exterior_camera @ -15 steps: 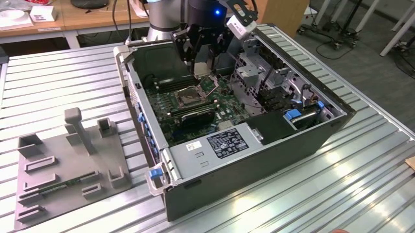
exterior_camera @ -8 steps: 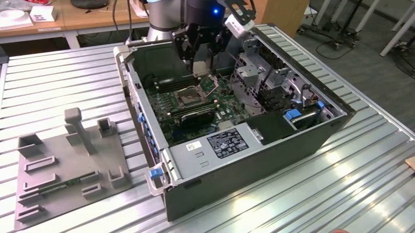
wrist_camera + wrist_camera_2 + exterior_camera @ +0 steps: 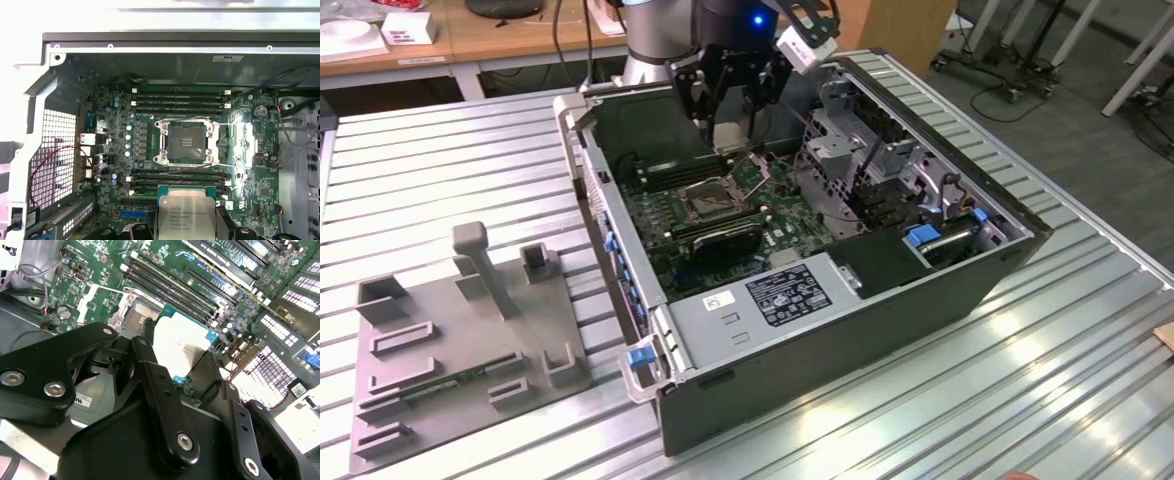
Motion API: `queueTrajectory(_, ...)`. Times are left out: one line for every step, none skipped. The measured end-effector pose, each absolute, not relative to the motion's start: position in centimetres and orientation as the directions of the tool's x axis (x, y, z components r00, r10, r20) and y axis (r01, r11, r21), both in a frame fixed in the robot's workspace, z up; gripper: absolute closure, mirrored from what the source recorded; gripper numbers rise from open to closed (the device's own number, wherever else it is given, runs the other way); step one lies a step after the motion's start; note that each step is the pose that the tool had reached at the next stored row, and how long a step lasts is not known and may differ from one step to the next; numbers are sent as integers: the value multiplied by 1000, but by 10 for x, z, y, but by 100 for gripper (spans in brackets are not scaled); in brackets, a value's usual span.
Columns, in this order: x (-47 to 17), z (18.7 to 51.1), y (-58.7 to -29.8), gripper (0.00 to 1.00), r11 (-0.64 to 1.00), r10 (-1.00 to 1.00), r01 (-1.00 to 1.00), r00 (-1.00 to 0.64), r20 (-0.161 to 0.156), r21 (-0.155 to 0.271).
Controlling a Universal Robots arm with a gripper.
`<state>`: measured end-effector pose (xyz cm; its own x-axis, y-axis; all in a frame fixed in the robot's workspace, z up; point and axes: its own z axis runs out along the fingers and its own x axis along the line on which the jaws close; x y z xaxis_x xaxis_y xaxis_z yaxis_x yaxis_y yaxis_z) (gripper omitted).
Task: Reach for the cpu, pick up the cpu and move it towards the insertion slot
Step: 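Pick up the cpu and move it towards the insertion slot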
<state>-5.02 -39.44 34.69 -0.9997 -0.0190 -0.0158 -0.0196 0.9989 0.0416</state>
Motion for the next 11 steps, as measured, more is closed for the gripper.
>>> queueTrajectory(-50,347,-394,46,999,-19,-20,-1000,-16,42)
queueTrajectory(-50,347,-394,46,999,-19,-20,-1000,-16,42)
queueTrajectory(-50,347,-394,46,999,-19,-20,-1000,-16,42)
queueTrajectory(-50,346,-393,46,999,-19,-20,-1000,-16,42)
queueTrajectory(-50,345,-393,46,999,-19,-20,-1000,-16,42)
queueTrajectory(-50,345,-393,46,999,-19,-20,-1000,-16,42)
queueTrajectory(-50,345,-393,46,999,-19,-20,-1000,-16,42)
queueTrajectory(-50,345,-393,46,999,-19,-20,-1000,-16,42)
queueTrajectory(-50,345,-392,46,999,-19,-20,-1000,-16,42)
queueTrajectory(-50,345,-392,46,999,-19,-19,-1000,-16,42)
queueTrajectory(-50,345,-391,46,999,-19,-19,-1000,-16,41)
